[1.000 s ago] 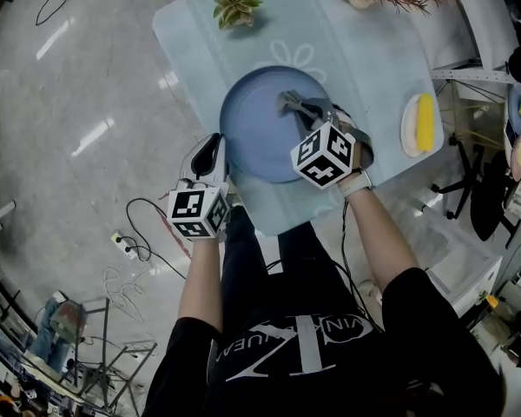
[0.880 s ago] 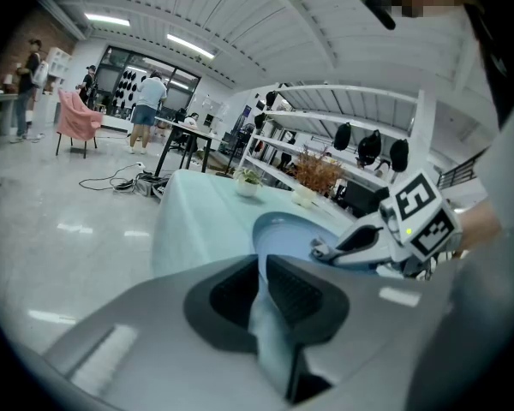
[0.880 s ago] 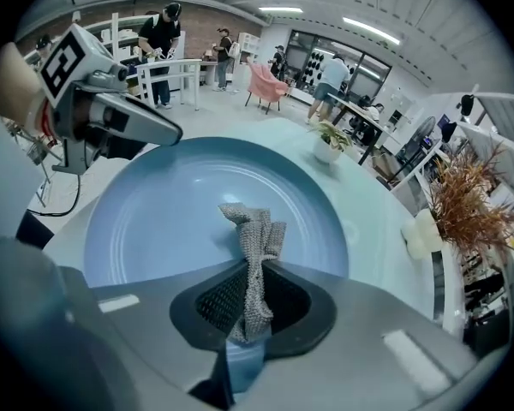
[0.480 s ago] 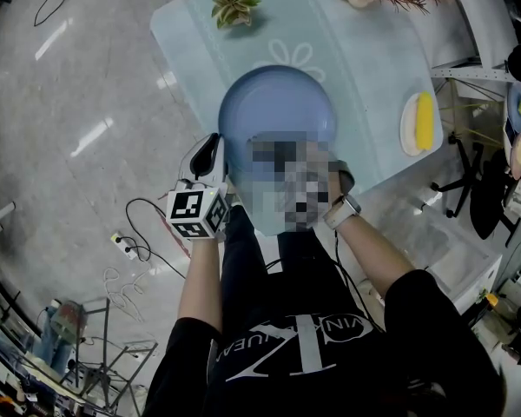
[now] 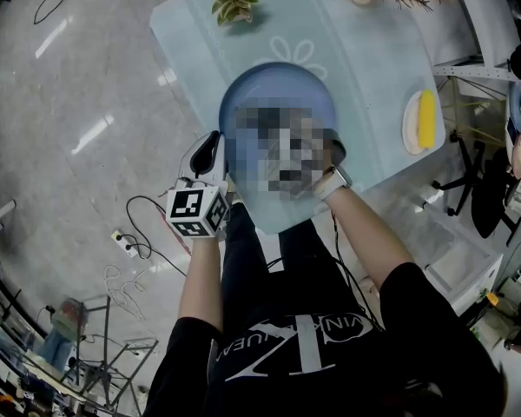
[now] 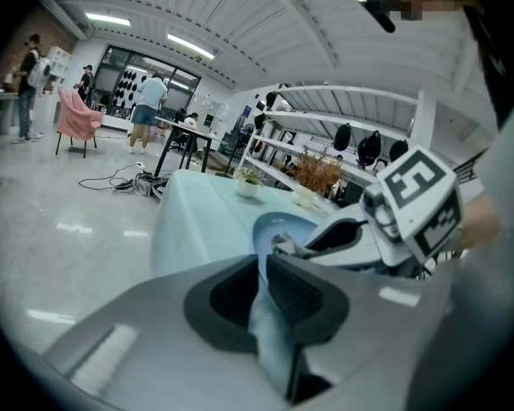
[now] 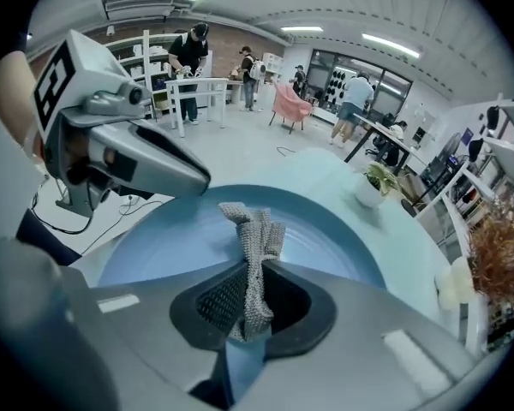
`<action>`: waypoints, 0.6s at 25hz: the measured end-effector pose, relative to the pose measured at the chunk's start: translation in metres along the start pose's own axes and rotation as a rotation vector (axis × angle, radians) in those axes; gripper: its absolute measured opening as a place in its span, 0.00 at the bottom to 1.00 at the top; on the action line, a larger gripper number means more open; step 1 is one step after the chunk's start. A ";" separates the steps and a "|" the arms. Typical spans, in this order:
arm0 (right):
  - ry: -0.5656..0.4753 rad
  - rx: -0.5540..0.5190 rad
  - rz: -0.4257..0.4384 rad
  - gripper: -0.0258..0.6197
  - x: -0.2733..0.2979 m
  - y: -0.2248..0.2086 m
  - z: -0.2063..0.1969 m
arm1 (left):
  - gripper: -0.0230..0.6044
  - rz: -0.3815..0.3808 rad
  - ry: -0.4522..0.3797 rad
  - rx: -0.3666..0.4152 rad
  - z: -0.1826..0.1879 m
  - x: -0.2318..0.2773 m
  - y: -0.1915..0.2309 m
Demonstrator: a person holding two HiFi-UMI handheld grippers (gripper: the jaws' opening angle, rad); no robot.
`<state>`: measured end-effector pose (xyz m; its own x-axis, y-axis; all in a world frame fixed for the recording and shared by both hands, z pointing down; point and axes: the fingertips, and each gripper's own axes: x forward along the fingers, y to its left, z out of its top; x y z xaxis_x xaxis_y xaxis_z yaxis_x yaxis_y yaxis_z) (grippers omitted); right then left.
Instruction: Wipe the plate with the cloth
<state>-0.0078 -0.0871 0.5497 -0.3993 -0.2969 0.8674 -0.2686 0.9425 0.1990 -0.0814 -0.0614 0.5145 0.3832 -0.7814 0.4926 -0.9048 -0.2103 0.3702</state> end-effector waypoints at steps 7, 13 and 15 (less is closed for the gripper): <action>0.040 0.092 -0.097 0.11 -0.003 -0.050 -0.027 | 0.04 0.000 -0.002 -0.001 0.000 0.001 0.000; 0.083 0.135 -0.154 0.11 -0.012 -0.063 -0.049 | 0.04 -0.002 -0.003 -0.001 -0.001 0.000 0.000; 0.090 0.131 -0.158 0.11 -0.015 -0.060 -0.052 | 0.04 -0.001 -0.003 0.000 0.000 0.000 -0.001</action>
<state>0.0594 -0.1315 0.5486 -0.2651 -0.4187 0.8686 -0.4358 0.8556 0.2794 -0.0808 -0.0608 0.5143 0.3837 -0.7829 0.4898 -0.9044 -0.2114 0.3706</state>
